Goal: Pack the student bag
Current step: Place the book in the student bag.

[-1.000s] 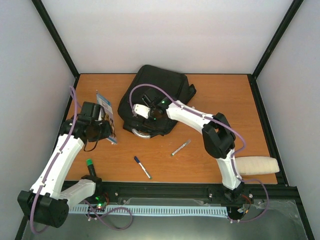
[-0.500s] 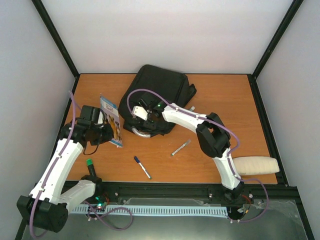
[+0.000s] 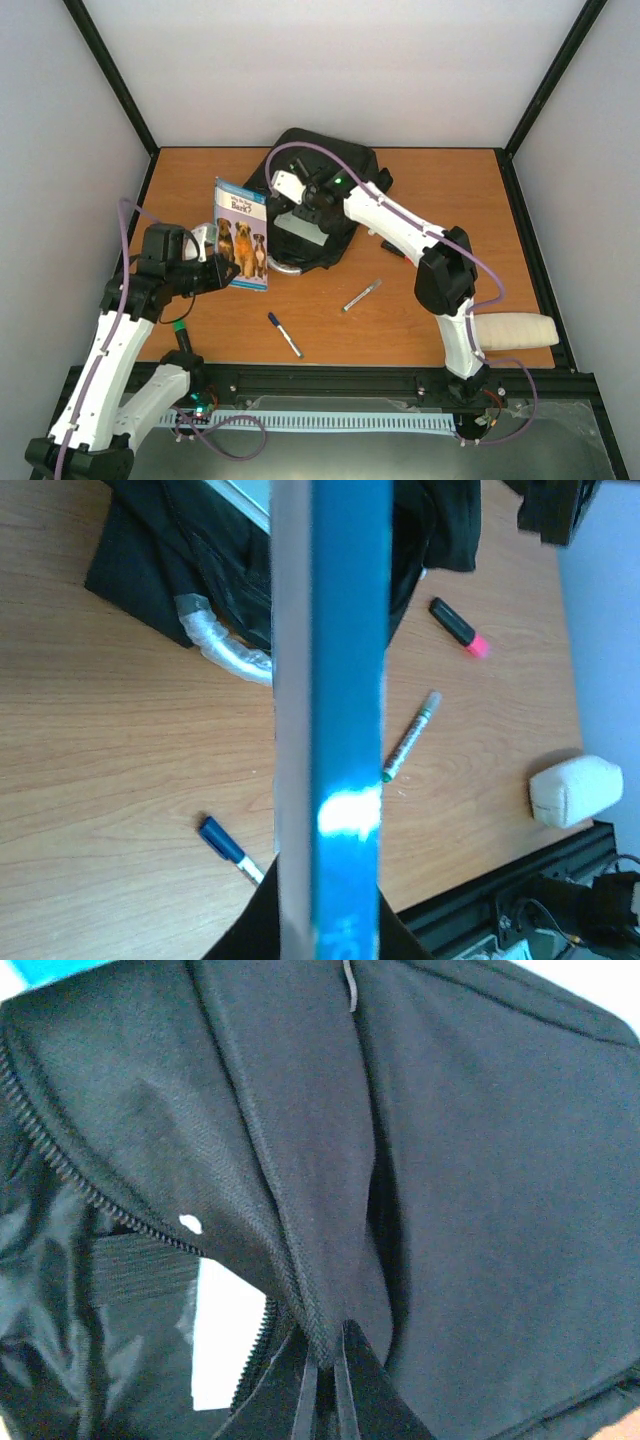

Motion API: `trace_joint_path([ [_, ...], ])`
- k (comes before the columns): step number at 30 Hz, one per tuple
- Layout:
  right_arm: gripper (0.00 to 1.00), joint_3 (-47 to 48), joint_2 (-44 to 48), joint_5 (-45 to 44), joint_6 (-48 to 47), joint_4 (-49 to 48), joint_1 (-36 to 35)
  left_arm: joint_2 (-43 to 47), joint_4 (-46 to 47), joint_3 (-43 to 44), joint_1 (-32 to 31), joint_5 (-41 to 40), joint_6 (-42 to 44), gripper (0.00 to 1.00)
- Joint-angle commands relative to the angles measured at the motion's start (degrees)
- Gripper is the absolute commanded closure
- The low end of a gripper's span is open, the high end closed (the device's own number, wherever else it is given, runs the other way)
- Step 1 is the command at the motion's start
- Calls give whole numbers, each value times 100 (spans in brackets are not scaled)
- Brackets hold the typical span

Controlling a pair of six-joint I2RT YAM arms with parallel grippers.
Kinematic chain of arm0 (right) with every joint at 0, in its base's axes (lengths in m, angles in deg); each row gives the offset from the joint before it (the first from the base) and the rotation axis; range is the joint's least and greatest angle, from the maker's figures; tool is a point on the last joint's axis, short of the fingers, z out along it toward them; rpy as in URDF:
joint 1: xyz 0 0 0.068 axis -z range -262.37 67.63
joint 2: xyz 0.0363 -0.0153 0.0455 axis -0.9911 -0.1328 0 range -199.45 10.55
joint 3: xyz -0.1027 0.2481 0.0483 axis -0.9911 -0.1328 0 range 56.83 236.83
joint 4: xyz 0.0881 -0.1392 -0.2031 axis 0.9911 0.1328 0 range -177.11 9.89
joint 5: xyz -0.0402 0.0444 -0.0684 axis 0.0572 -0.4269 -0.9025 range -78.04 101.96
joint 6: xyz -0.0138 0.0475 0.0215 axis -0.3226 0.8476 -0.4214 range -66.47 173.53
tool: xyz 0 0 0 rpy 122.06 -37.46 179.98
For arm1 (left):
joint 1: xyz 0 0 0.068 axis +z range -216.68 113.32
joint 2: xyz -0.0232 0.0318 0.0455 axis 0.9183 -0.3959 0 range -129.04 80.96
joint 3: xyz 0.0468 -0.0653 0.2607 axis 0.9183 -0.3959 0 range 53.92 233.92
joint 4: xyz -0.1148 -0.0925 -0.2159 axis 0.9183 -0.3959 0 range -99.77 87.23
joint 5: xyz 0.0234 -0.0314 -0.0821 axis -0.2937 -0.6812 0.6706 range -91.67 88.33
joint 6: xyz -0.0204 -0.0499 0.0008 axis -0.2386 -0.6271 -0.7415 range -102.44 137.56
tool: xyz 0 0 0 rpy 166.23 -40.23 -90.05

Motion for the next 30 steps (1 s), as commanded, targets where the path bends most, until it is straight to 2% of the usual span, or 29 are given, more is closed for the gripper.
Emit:
trace_joint_path([
  [1,97,474,215,-193,-134,42,233,326,202,3,46,588,103,99],
  [11,97,459,541,56,-62,-6,519,765,201,-567,46,1761,-467,99],
  [15,97,121,708,254,-70,-262,557,634,338,-809,46,2230,-403,99],
  [19,97,337,528,207,-119,-209,571,419,533,-1073,-4,2516,-380,99],
  [30,97,-286,1059,788,-174,-459,804,-331,2534,-1629,-176,3455,-936,99],
])
